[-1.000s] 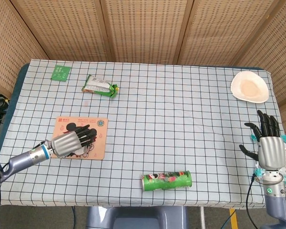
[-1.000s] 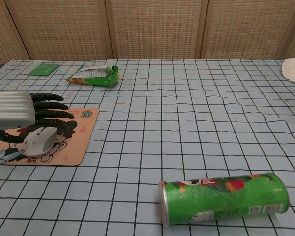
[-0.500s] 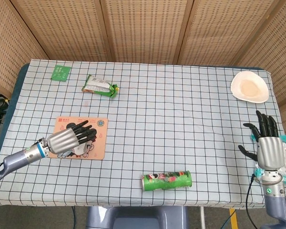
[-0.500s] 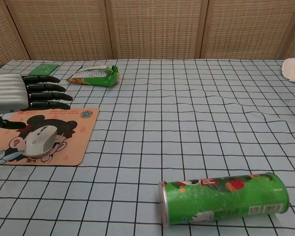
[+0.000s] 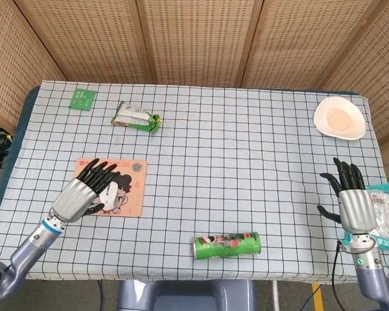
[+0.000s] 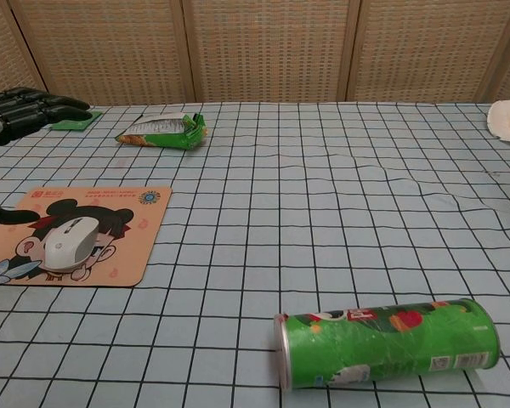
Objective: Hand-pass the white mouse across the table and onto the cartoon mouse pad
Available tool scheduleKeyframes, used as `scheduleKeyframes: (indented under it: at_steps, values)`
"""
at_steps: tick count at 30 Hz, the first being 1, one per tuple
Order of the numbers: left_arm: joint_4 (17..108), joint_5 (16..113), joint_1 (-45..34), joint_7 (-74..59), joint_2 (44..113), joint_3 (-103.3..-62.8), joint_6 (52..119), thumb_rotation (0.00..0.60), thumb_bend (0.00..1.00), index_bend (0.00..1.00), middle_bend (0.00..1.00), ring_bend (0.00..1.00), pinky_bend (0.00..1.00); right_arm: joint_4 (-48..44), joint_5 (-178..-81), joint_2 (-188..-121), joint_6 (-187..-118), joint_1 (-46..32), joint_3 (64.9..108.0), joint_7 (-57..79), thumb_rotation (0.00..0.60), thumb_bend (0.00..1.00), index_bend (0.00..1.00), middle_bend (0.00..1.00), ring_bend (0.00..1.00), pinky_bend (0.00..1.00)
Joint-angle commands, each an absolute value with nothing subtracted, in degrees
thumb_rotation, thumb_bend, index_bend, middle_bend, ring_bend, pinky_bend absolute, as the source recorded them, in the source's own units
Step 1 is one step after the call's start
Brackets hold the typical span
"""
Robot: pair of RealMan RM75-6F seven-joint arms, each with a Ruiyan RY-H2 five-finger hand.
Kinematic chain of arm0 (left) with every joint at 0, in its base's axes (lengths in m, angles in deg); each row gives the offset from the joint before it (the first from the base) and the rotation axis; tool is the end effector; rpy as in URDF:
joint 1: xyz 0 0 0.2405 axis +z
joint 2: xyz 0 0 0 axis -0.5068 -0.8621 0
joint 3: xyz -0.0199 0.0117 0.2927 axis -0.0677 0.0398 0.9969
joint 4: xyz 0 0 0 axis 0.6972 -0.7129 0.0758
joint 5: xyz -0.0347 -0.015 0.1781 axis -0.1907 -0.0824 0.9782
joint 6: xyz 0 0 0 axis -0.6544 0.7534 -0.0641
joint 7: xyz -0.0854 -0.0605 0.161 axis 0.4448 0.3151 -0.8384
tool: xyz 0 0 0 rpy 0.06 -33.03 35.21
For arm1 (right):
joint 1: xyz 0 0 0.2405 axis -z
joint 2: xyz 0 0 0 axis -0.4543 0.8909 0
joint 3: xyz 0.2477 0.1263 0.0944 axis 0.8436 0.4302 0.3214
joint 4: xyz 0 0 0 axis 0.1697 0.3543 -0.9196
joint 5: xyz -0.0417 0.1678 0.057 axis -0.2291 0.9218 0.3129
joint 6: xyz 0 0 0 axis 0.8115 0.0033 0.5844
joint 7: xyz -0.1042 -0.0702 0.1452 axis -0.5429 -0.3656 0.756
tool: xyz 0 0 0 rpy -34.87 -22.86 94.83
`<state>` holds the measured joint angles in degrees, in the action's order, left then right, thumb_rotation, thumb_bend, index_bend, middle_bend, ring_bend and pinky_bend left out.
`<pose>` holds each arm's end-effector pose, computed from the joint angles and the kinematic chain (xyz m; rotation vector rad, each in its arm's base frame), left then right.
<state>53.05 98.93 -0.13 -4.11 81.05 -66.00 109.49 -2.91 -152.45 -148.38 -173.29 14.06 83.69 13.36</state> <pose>-0.2427 0.3311 0.0655 -1.9092 -0.4807 -1.1531 -0.3273 -0.2948 0.1609 1.3867 -0.7726 1.0479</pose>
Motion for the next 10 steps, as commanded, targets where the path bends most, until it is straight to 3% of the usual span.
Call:
scheduleKeyframes:
  at_steps: [1, 10]
  values:
    - [79.83, 85.68, 10.19, -18.43, 76.18, -70.2, 111.31, 0.6, 0.14, 0.0, 0.0, 0.0, 0.0, -4.22, -152.07, -147.64, -172.12, 13.99, 83.11, 12.43, 0.6, 0.14, 0.25, 0.0, 0.0, 0.0]
    - [86.06, 82.4, 15.42, -25.52, 75.24, -69.87, 113.03, 0.6, 0.13, 0.0, 0.0, 0.0, 0.0, -6.94, -151.93, -145.99, -170.22, 14.1, 82.03, 11.09, 0.6, 0.14, 0.21, 0.0, 0.0, 0.0]
